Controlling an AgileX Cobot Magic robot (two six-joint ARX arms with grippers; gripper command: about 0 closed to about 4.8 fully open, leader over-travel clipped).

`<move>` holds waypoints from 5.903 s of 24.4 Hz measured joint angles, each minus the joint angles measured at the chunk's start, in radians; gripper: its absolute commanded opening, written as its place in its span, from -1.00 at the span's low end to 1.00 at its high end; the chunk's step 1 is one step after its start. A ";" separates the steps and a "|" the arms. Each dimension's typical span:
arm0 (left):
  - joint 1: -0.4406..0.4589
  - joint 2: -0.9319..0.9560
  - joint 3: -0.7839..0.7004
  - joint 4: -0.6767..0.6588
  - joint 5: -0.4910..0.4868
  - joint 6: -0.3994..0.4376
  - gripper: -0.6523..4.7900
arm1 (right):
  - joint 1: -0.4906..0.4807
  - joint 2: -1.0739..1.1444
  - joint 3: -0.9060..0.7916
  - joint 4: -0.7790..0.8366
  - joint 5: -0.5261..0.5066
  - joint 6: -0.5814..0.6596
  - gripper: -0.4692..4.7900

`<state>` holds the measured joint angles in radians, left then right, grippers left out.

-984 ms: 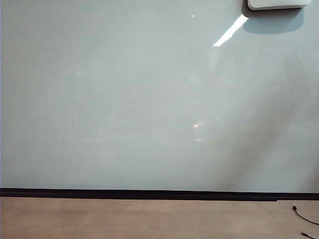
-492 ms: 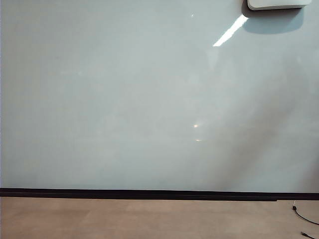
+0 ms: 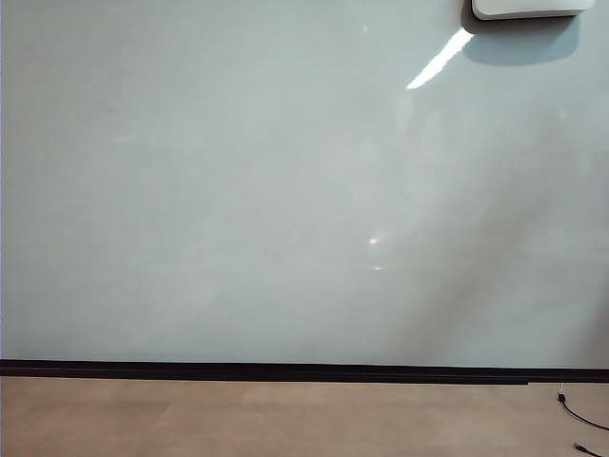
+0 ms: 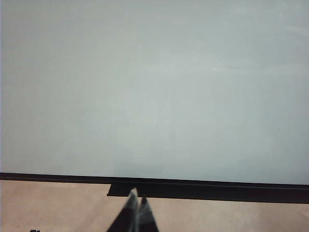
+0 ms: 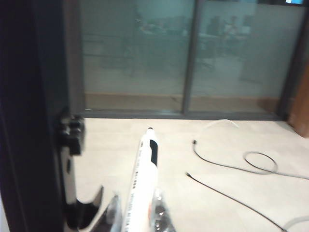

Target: Pick up the pen on the shelf to the right of the whiteboard and draw a cross mark.

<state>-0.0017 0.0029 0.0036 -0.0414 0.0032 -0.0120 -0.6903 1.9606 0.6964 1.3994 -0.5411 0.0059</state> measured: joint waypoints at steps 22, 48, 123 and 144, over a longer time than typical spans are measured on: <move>0.000 0.000 0.000 0.000 0.000 0.000 -0.78 | 0.539 -0.724 -0.667 -0.106 0.732 0.043 -0.83; 0.000 0.000 0.000 0.000 0.000 0.000 -0.78 | 1.154 -0.717 -0.554 -0.159 0.583 0.195 -0.83; 0.000 0.000 0.000 0.000 0.000 0.000 -0.78 | 1.225 -0.322 -0.374 -0.029 0.864 0.248 -0.83; 0.000 0.000 0.000 0.000 0.000 0.000 -0.78 | 1.324 -0.322 -0.420 -0.045 0.968 0.251 -0.84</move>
<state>-0.0017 0.0029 0.0036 -0.0414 0.0029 -0.0120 0.6342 1.6390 0.2760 1.3544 0.4271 0.2565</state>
